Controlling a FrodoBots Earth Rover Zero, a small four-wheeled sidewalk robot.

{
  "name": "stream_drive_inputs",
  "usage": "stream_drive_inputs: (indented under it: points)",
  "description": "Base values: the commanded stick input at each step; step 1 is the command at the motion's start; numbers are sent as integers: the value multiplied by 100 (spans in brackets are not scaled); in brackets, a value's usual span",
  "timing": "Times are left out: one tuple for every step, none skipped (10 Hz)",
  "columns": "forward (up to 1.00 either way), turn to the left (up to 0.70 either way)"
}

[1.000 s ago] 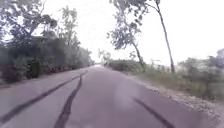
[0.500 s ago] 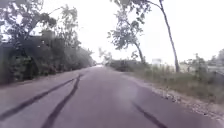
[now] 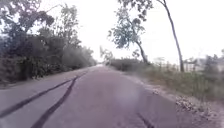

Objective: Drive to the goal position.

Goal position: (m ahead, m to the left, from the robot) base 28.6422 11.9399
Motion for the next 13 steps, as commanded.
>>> stream_drive_inputs:
  points:
    - [100, 0]
    - [100, 0]
    - [100, 2]
    - [100, 38]
    - [100, 39]
    - [100, 10]
    - [100, 2]
    - [100, 0]
    - [100, 0]
    - [100, 0]
    - [100, 0]
    - [100, 0]
    - [100, 0]
